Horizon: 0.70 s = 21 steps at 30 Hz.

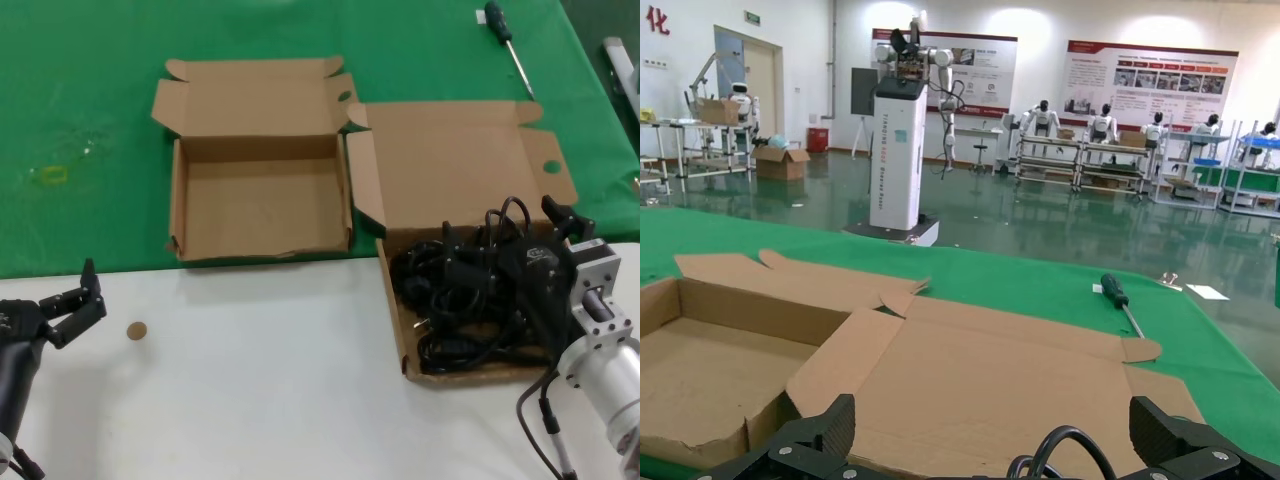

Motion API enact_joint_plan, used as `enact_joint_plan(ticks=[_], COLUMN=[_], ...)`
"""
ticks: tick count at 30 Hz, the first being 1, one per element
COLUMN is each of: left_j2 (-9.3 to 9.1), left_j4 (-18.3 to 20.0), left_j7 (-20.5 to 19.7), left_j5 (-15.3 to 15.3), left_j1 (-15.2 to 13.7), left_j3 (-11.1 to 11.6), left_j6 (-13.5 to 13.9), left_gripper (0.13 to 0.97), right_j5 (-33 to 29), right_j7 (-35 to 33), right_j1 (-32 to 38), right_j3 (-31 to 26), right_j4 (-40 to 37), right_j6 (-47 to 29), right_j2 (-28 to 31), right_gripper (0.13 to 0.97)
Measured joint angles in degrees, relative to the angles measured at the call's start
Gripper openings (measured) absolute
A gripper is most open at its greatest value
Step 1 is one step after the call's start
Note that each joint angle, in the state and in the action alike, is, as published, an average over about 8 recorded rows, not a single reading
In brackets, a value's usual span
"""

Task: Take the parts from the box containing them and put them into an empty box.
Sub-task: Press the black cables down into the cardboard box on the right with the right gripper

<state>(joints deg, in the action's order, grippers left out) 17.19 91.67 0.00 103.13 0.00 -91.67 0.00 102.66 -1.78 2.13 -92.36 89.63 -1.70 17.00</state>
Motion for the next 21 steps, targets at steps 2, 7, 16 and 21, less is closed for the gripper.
enact_joint_plan(ticks=[2,7,16,21], left_j2=[0.0,0.0,0.0,0.0], left_j4=[0.0,0.0,0.0,0.0], left_j7=[0.0,0.0,0.0,0.0], left_j5=[0.0,0.0,0.0,0.0], left_j1=[0.0,0.0,0.0,0.0], left_j3=[0.0,0.0,0.0,0.0], left_j6=[0.0,0.0,0.0,0.0], left_gripper=[0.966,0.966,0.966,0.966], right_j5=[0.0,0.0,0.0,0.0], right_j7=[0.0,0.0,0.0,0.0], right_j1=[0.0,0.0,0.0,0.0], right_j3=[0.0,0.0,0.0,0.0], right_j4=[0.0,0.0,0.0,0.0], right_j6=[0.0,0.0,0.0,0.0], right_j2=[0.0,0.0,0.0,0.0], right_gripper=[0.966,0.966,0.966,0.966])
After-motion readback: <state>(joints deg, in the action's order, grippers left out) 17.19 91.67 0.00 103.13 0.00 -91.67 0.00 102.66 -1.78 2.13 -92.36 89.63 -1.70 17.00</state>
